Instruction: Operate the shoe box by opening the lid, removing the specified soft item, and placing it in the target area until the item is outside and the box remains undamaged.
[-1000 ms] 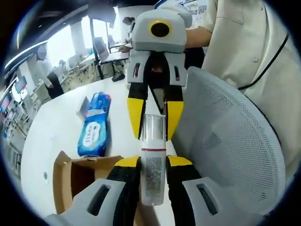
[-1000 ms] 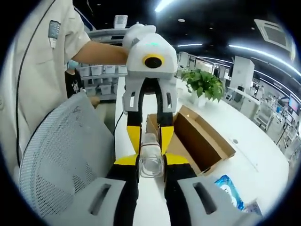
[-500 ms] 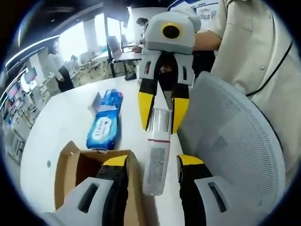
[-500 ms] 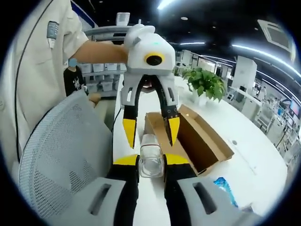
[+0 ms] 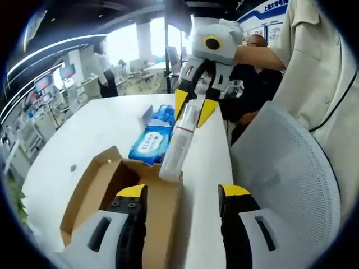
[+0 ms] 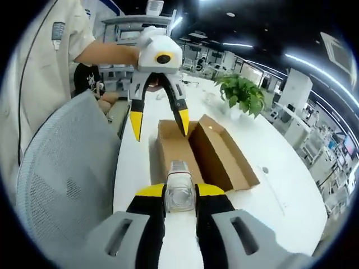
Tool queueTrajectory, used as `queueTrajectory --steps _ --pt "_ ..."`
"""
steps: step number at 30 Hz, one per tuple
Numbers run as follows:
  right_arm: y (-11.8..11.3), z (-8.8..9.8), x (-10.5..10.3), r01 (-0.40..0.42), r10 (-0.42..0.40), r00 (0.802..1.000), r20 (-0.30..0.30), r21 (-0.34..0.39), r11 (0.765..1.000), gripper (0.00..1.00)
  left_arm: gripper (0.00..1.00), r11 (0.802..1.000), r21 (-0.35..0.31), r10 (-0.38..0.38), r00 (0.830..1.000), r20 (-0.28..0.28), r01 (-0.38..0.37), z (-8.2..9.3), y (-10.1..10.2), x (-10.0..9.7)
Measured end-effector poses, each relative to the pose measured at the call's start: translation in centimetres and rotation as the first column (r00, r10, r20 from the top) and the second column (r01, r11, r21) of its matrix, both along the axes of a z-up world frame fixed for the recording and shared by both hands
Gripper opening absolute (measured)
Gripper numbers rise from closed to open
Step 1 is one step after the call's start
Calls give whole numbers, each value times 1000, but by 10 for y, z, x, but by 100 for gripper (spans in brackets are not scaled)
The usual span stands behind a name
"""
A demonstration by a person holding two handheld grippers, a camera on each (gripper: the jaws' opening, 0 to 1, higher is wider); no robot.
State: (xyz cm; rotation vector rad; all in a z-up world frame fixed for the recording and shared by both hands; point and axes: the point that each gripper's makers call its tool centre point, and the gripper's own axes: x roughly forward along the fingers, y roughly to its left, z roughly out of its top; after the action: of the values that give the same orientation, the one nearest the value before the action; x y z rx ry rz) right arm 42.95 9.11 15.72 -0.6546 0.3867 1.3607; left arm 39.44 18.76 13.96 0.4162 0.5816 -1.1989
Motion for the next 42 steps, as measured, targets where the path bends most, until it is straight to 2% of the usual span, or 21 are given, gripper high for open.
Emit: queueTrajectory --steps 4,10,14,19,22,29,31,38,42 --pt "-6 1 17 -11 12 1000 8 -32 999 16 56 996 -45 78 997 -2 -78 3 12 3" --pt "-16 -4 46 -34 37 999 22 -119 992 17 61 985 -38 171 985 2 -170 -3 36 3" --pt "-23 -8 62 -49 54 998 26 -177 983 17 61 974 -46 221 975 15 -220 -2 50 2" --pt "-35 -14 86 -56 64 998 22 -257 965 17 64 948 -82 310 951 17 -308 0 68 1" --pt "-39 -15 97 -54 60 998 14 -277 959 17 67 936 -90 342 939 16 -339 -1 76 -2" --pt "-52 -21 130 -55 50 998 -24 -350 935 17 75 894 -116 439 898 37 -433 -1 97 -7" --pt "-57 -24 141 -48 40 999 -27 -371 927 17 75 888 -125 450 892 47 -442 0 101 -10" --pt "-71 -43 167 -23 1 999 -53 -429 903 17 78 860 -133 503 862 59 -493 1 116 -17" --pt "-80 -57 175 -28 -1 998 -60 -484 874 17 79 845 -136 528 848 49 -518 -1 122 -23"
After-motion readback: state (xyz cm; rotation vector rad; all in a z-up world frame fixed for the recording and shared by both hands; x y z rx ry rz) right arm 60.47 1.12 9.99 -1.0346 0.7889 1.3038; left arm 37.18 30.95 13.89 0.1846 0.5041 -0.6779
